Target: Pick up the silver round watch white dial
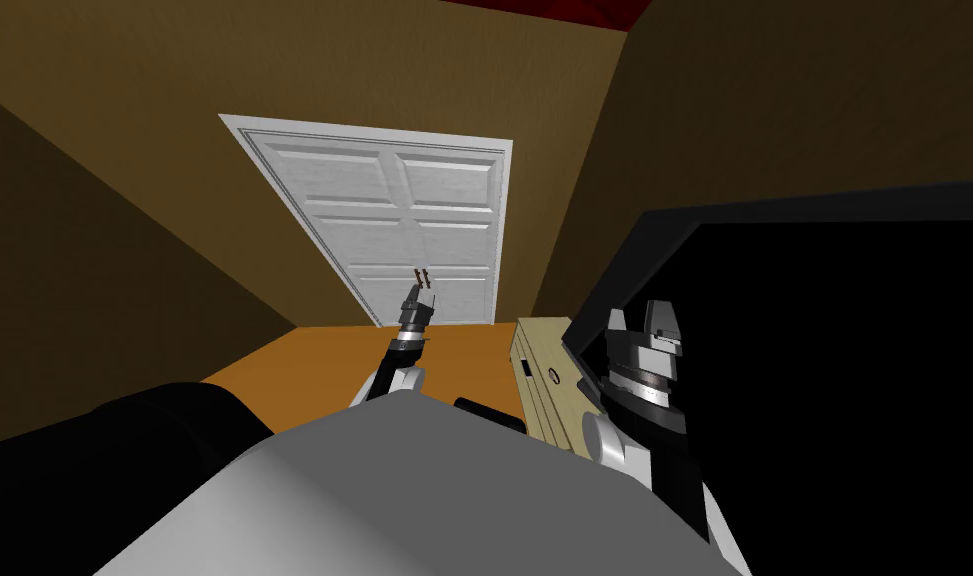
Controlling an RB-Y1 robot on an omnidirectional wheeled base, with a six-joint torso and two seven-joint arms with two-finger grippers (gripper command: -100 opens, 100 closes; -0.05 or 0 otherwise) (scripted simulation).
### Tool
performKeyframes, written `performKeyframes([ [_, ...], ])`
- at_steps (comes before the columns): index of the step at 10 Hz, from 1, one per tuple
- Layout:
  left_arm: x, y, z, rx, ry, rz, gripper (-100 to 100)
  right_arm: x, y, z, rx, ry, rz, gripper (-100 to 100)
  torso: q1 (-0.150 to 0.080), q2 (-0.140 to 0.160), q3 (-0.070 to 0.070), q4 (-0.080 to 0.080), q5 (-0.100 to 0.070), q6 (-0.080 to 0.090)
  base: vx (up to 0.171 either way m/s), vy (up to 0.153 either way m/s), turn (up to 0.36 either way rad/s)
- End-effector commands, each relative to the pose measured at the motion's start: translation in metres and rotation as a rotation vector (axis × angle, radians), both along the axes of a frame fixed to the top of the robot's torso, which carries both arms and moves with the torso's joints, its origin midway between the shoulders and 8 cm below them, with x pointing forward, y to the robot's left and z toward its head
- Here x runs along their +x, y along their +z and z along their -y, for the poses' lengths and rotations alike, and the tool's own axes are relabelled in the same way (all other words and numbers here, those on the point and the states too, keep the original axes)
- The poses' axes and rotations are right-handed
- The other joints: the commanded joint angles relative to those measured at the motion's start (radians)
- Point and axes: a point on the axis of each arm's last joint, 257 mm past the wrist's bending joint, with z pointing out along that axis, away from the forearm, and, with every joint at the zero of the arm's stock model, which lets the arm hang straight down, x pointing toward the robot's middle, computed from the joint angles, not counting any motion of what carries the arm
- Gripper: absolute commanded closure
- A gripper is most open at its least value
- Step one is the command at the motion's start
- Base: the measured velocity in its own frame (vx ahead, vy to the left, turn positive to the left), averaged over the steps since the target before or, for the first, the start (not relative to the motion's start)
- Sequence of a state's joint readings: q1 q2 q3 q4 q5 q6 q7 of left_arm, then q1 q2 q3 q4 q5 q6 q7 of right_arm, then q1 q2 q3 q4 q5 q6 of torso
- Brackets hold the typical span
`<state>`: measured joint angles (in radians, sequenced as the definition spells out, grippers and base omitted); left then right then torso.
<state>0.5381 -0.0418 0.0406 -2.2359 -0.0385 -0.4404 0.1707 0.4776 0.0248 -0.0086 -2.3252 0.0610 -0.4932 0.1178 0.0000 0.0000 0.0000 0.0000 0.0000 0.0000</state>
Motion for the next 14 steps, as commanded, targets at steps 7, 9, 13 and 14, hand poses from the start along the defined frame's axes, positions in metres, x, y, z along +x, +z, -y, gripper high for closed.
performKeyframes([
  [7,0.000,0.000,0.000,0.000,0.000,0.000,0,0.033,-0.046,-0.001,0.028,0.170,-0.153,-100,0.002,-0.006,-0.003,-0.001,0.000,0.000,0.051,0.020,0.036],
  [9,0.000,0.000,0.000,0.000,0.000,0.000,0,0.040,-0.057,0.003,0.064,0.196,-0.187,-100,0.001,-0.005,-0.003,-0.001,0.000,0.000,0.056,0.020,0.033],
  [13,0.000,0.000,0.000,0.000,0.000,0.000,0,0.056,-0.083,0.014,0.159,0.246,-0.257,-100,0.002,-0.005,-0.003,-0.001,0.000,0.000,0.063,0.030,0.038],
  [14,0.000,0.000,0.000,0.000,0.000,0.000,0,0.063,-0.096,0.021,0.209,0.263,-0.293,-100,0.001,-0.004,-0.003,-0.001,0.000,0.000,0.067,0.022,0.074],
])
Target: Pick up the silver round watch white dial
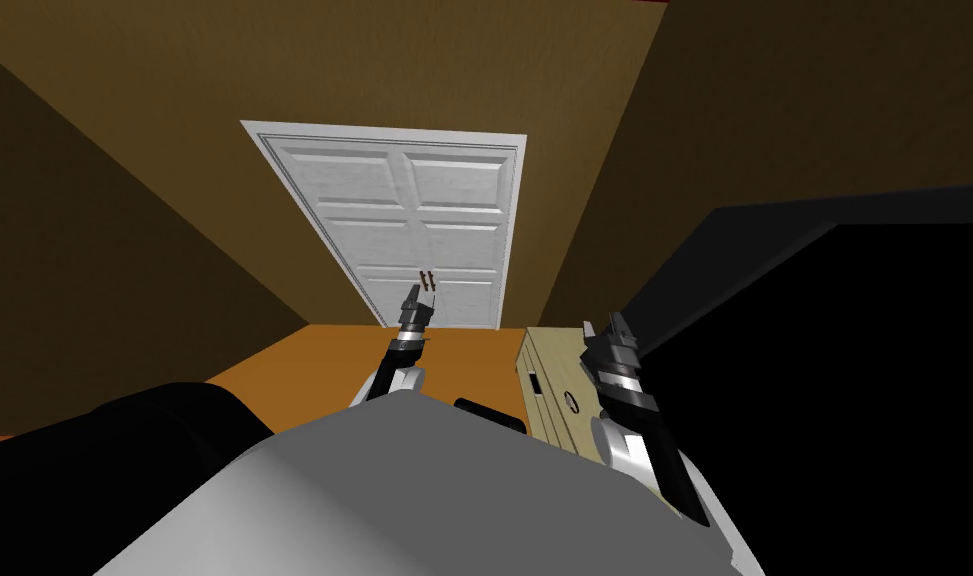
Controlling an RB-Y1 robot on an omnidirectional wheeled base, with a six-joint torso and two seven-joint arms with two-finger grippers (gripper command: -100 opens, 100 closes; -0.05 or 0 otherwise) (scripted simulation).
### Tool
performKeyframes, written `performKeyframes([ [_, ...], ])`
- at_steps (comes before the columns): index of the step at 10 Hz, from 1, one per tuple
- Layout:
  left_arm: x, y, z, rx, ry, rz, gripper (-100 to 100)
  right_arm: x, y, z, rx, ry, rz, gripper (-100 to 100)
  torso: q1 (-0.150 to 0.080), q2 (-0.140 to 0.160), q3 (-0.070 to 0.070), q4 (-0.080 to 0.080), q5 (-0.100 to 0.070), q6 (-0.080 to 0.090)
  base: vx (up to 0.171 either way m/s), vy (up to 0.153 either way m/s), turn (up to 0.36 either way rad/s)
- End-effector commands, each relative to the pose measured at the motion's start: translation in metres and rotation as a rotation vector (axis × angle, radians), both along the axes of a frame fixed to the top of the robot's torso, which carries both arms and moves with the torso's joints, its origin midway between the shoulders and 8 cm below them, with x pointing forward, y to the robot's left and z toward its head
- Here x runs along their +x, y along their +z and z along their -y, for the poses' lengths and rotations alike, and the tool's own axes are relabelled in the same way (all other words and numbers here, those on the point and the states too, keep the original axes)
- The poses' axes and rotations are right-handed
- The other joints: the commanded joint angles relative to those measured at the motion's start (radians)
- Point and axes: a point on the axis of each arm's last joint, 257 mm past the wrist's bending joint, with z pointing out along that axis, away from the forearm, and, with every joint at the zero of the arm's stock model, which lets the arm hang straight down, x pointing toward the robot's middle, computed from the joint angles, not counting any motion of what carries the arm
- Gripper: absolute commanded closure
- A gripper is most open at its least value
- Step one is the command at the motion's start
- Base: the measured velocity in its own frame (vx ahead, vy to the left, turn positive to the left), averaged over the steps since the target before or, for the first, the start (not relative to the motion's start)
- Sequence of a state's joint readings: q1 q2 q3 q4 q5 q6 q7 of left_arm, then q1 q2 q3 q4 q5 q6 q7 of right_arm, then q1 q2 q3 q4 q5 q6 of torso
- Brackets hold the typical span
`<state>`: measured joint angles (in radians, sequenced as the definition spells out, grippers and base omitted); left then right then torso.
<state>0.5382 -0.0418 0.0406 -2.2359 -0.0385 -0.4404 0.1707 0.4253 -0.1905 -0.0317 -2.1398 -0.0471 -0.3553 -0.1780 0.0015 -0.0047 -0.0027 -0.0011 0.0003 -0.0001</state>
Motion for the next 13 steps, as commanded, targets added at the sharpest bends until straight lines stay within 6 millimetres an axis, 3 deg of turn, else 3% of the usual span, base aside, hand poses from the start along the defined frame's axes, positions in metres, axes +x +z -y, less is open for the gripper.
performKeyframes([
  [1,0.000,0.000,0.000,0.000,0.000,0.000,0,0.004,-0.005,0.005,0.036,0.014,-0.020,-100,0.000,0.000,0.000,0.000,0.000,0.000,0.063,0.025,0.026],
  [4,0.000,0.000,0.000,0.000,0.000,0.000,0,0.018,-0.034,0.019,0.151,0.038,-0.103,-100,0.000,0.000,0.000,0.000,0.000,0.000,0.081,0.023,0.050],
  [5,0.000,0.000,0.000,0.000,0.000,0.000,0,0.018,-0.034,0.019,0.167,0.045,-0.102,-100,0.000,-0.001,-0.001,0.000,0.000,0.000,0.072,0.033,0.031],
  [6,0.000,0.000,0.000,0.000,0.000,0.000,0,0.024,-0.050,0.026,0.218,0.049,-0.144,-100,0.001,0.000,0.000,0.000,0.000,0.000,0.083,0.040,0.071],
  [7,0.000,0.000,0.000,0.000,0.000,0.000,0,0.024,-0.050,0.026,0.239,0.059,-0.143,-100,0.001,-0.001,-0.001,0.000,0.000,0.000,0.076,0.030,0.032],
  [8,0.000,0.000,0.000,0.000,0.000,0.000,0,0.030,-0.066,0.033,0.291,0.059,-0.184,-100,0.001,-0.001,0.000,0.000,0.000,0.000,0.099,0.024,0.049],
  [9,0.000,0.000,0.000,0.000,0.000,0.000,0,0.030,-0.066,0.033,0.315,0.070,-0.183,-100,0.000,-0.002,-0.001,0.000,0.000,0.000,0.076,0.019,0.041],
  [10,0.000,0.000,0.000,0.000,0.000,0.000,0,0.035,-0.083,0.040,0.368,0.068,-0.224,-100,0.000,-0.001,0.000,0.000,0.000,0.000,0.069,0.018,0.065],
  [11,0.000,0.000,0.000,0.000,0.000,0.000,0,0.035,-0.083,0.040,0.394,0.079,-0.223,-100,0.000,0.000,0.000,0.000,0.000,0.000,0.060,0.017,0.034],
  [12,0.000,0.000,0.000,0.000,0.000,0.000,0,0.040,-0.101,0.046,0.448,0.075,-0.263,-100,0.000,0.001,0.000,0.000,0.000,0.000,0.070,0.016,0.057],
  [13,0.000,0.000,0.000,0.000,0.000,0.000,0,0.040,-0.101,0.046,0.470,0.084,-0.262,-100,0.000,0.000,0.000,0.000,0.000,0.000,0.059,0.015,0.036],
])
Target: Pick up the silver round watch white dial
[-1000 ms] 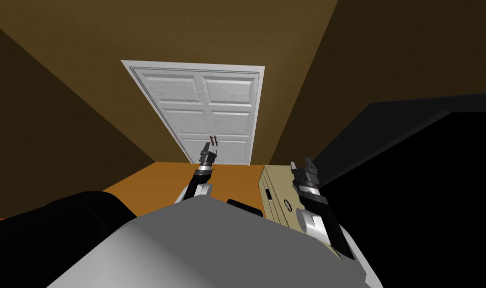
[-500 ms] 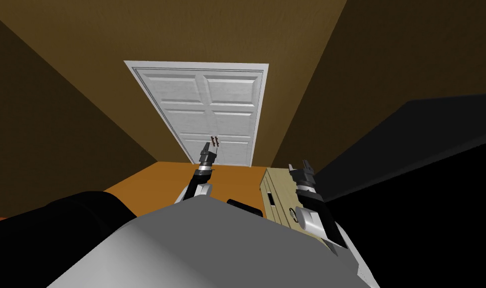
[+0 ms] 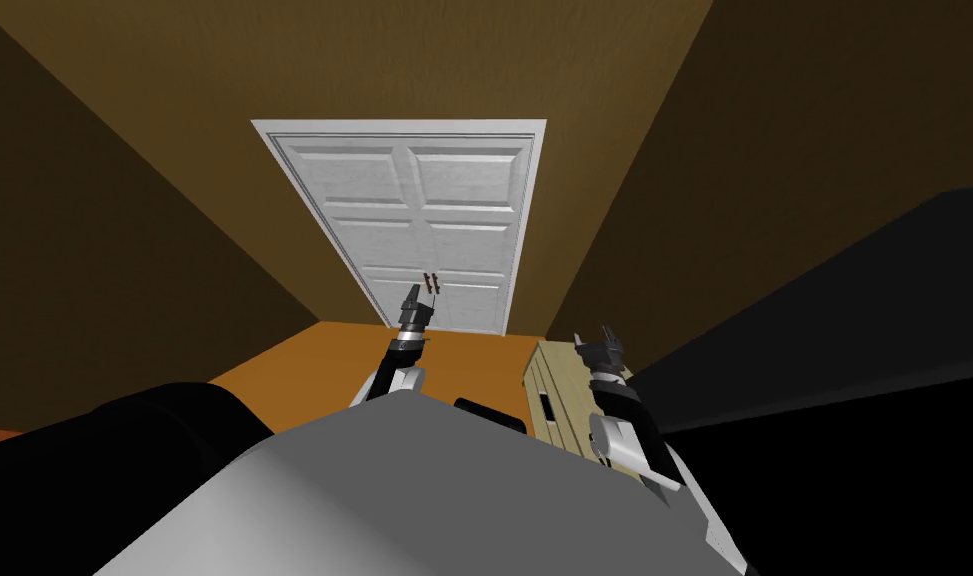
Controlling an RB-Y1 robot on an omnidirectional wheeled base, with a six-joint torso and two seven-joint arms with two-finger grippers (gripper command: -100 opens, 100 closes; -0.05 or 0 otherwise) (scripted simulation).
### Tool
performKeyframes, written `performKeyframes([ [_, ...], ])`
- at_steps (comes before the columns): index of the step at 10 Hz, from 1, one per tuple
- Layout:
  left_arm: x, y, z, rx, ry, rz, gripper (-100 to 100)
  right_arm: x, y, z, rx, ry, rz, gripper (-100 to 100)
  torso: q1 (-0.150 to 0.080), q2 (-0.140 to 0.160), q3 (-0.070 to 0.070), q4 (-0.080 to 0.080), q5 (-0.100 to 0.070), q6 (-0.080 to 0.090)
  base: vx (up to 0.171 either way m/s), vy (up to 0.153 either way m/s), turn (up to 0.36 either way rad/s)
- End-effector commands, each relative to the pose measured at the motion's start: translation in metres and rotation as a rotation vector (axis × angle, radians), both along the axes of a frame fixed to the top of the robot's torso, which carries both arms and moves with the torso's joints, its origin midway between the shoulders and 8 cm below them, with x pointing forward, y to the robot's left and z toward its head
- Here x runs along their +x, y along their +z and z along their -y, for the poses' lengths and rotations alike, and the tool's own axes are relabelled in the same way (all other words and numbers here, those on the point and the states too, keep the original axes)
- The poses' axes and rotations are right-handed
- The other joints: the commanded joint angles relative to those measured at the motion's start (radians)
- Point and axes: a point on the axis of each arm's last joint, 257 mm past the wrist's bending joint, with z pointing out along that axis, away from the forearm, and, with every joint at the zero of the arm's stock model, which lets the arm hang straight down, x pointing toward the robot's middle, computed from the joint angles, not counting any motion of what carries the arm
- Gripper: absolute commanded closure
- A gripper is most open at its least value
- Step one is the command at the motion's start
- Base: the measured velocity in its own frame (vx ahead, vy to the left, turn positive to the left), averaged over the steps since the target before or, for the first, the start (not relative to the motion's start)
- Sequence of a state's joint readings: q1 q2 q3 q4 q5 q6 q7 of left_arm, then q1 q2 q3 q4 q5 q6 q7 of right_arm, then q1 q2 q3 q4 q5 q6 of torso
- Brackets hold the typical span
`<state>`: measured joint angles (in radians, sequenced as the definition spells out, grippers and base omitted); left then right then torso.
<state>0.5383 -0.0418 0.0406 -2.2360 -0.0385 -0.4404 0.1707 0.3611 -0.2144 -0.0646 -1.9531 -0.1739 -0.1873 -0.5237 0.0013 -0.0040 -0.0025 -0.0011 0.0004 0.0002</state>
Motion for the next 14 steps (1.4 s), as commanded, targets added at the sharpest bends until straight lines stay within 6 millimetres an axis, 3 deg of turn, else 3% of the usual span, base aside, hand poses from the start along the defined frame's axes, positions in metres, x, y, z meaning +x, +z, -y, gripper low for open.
performKeyframes([
  [1,0.000,0.000,0.000,0.000,0.000,0.000,0,-0.001,-0.001,0.003,0.030,0.004,-0.005,-100,0.000,0.000,0.000,0.000,0.000,0.000,0.024,0.010,-0.003],
  [2,0.000,0.000,0.000,0.000,0.000,0.000,0,0.003,-0.019,0.008,0.094,0.005,-0.047,-100,0.000,0.002,0.001,0.000,0.000,0.000,0.041,0.010,0.053],
  [3,0.000,0.000,0.000,0.000,0.000,0.000,0,0.003,-0.019,0.008,0.112,0.009,-0.045,-100,0.000,0.002,0.001,0.000,0.000,0.000,0.048,0.008,0.036],
  [4,0.000,0.000,0.000,0.000,0.000,0.000,0,0.006,-0.037,0.013,0.169,0.007,-0.088,-100,0.000,0.001,0.001,0.000,0.000,0.000,0.062,0.004,0.052],
  [5,0.000,0.000,0.000,0.000,0.000,0.000,0,0.006,-0.037,0.013,0.194,0.012,-0.086,-100,-0.001,0.000,0.000,0.000,0.000,0.000,0.050,0.008,0.037],
  [6,0.000,0.000,0.000,0.000,0.000,0.000,0,0.008,-0.056,0.017,0.249,0.009,-0.129,-100,-0.001,0.001,0.001,0.000,0.000,0.000,0.045,0.017,0.049],
  [7,0.000,0.000,0.000,0.000,0.000,0.000,0,0.008,-0.056,0.017,0.275,0.013,-0.127,-100,0.000,0.001,0.001,0.000,0.000,0.000,0.035,0.008,0.032],
  [8,0.000,0.000,0.000,0.000,0.000,0.000,0,0.009,-0.075,0.020,0.333,0.010,-0.171,-100,0.000,0.002,0.001,0.000,0.000,0.000,0.031,0.000,0.056],
  [9,0.000,0.000,0.000,0.000,0.000,0.000,0,0.009,-0.075,0.020,0.355,0.013,-0.168,-100,-0.001,0.002,0.001,0.000,0.000,0.000,0.022,-0.004,0.023],
  [10,0.000,0.000,0.000,0.000,0.000,0.000,0,0.009,-0.094,0.022,0.412,0.008,-0.213,-100,-0.001,0.003,0.002,0.001,0.000,0.000,0.019,-0.005,0.048],
  [11,0.000,0.000,0.000,0.000,0.000,0.000,0,0.009,-0.094,0.022,0.433,0.010,-0.210,-100,-0.001,0.003,0.002,0.001,0.000,0.000,0.014,-0.007,0.021],
  [12,0.000,0.000,0.000,0.000,0.000,0.000,0,0.008,-0.113,0.024,0.491,0.005,-0.255,-100,-0.001,0.003,0.002,0.001,0.000,0.000,0.007,-0.012,0.037],
  [13,0.000,0.000,0.000,0.000,0.000,0.000,0,0.008,-0.113,0.024,0.508,0.006,-0.253,-100,-0.002,0.004,0.002,0.001,0.000,0.000,0.002,-0.013,0.021],
  [14,0.000,0.000,0.000,0.000,0.000,0.000,0,0.005,-0.133,0.025,0.562,-0.002,-0.299,-100,-0.002,0.004,0.002,0.001,0.000,0.000,-0.004,-0.016,0.039],
])
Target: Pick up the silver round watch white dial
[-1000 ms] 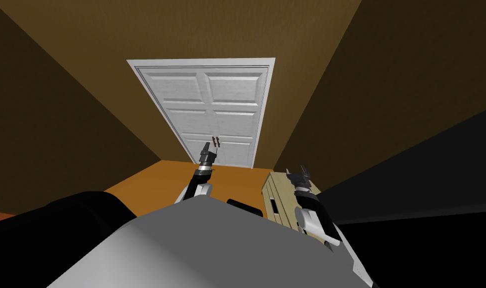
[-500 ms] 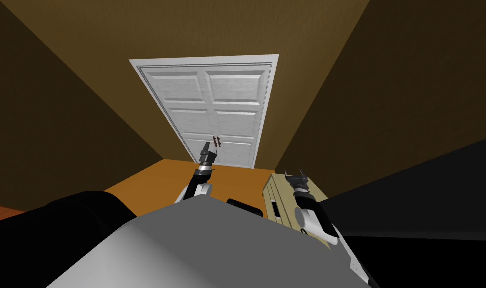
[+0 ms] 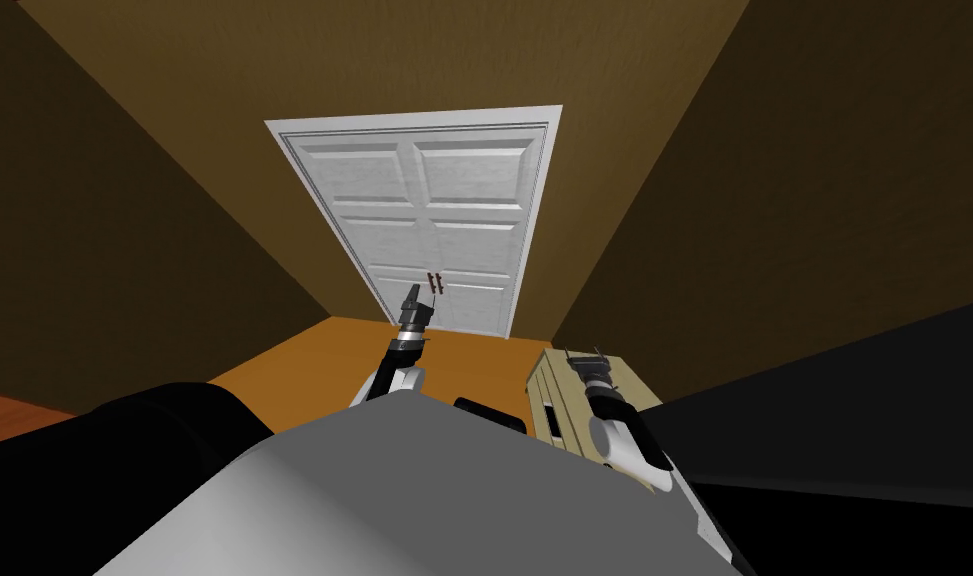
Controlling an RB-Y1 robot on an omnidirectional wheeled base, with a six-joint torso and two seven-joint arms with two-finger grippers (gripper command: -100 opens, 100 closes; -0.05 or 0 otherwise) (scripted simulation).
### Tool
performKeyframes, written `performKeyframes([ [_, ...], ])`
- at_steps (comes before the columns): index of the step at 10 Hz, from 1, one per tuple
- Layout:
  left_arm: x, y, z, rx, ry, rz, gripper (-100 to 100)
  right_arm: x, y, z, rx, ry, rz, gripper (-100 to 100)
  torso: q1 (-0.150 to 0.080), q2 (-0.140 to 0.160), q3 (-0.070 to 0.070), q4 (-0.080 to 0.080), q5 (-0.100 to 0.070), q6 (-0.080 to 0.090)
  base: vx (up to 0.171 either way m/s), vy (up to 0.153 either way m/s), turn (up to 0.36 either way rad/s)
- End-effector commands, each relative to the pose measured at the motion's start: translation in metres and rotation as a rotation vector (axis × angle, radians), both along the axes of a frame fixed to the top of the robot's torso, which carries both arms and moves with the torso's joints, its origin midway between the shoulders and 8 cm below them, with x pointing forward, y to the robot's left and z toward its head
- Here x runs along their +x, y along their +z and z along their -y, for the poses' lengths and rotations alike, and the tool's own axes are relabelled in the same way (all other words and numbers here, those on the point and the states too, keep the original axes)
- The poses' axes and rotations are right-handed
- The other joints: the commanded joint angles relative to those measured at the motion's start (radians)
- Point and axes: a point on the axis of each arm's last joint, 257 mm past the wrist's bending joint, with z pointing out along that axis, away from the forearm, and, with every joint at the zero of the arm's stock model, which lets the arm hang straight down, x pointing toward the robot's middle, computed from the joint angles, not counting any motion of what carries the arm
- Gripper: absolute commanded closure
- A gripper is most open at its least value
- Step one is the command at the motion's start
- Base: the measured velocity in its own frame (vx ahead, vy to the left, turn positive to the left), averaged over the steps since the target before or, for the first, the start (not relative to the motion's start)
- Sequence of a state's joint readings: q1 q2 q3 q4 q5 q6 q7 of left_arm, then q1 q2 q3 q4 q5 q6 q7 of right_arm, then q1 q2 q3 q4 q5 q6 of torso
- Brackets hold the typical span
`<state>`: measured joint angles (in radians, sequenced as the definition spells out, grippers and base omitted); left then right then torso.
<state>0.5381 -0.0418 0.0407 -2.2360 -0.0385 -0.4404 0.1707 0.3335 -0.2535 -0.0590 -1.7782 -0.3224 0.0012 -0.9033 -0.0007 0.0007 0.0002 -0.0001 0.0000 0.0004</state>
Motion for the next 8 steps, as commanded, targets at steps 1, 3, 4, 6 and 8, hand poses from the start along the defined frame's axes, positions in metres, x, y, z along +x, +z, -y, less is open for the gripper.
performKeyframes([
  [1,0.000,0.000,0.000,0.000,0.000,0.000,0,-0.001,-0.012,0.000,0.052,-0.004,-0.023,-100,0.000,0.000,0.000,0.000,0.000,0.000,-0.007,-0.019,0.015],
  [3,0.000,0.000,0.000,0.000,0.000,0.000,0,-0.004,-0.032,0.000,0.121,-0.010,-0.070,-100,-0.001,0.001,0.001,0.000,0.000,0.000,-0.023,-0.027,0.024],
  [4,0.000,0.000,0.000,0.000,0.000,0.000,0,-0.009,-0.052,0.000,0.176,-0.016,-0.118,-100,-0.001,0.001,0.001,0.000,0.000,0.000,-0.040,-0.033,0.023],
  [6,0.000,0.000,0.000,0.000,0.000,0.000,0,-0.014,-0.071,0.000,0.239,-0.025,-0.166,-100,-0.001,0.002,0.001,0.001,0.000,0.000,-0.037,-0.031,0.022],
  [8,0.000,0.000,0.000,0.000,0.000,0.000,0,-0.021,-0.090,0.000,0.300,-0.035,-0.214,-100,-0.001,0.002,0.001,0.001,0.000,0.000,-0.041,-0.032,0.017],
])
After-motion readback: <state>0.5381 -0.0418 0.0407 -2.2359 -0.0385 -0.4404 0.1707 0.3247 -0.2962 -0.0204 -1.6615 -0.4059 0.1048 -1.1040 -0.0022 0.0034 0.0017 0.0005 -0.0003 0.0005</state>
